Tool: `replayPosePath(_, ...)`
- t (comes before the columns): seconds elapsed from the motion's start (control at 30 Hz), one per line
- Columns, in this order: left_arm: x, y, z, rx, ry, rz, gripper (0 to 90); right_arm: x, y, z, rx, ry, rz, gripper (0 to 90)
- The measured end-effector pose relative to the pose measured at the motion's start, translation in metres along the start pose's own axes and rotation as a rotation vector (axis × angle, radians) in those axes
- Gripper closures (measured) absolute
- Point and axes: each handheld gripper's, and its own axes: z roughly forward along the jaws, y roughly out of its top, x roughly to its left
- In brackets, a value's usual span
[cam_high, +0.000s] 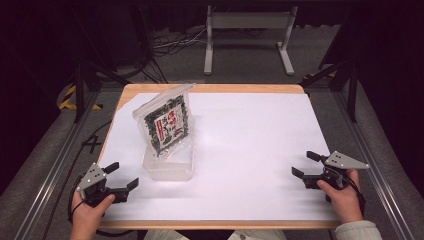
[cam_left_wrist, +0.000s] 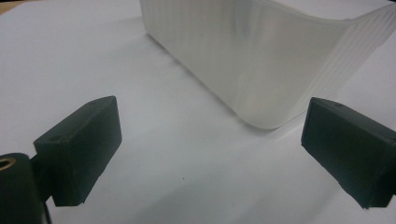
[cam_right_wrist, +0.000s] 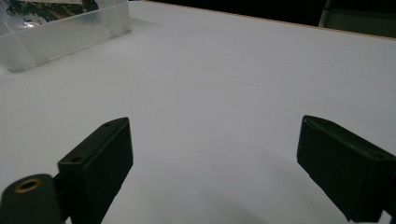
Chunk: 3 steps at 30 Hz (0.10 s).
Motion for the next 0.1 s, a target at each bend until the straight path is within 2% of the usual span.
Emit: replayPosePath(0.1, -0.0003, 0.0008, -0.0002, -0.007, 0.004, 0.002, 5.8, -0.0003, 0.0001, -0.0001, 0.001, 0.000, 0.005, 11.0)
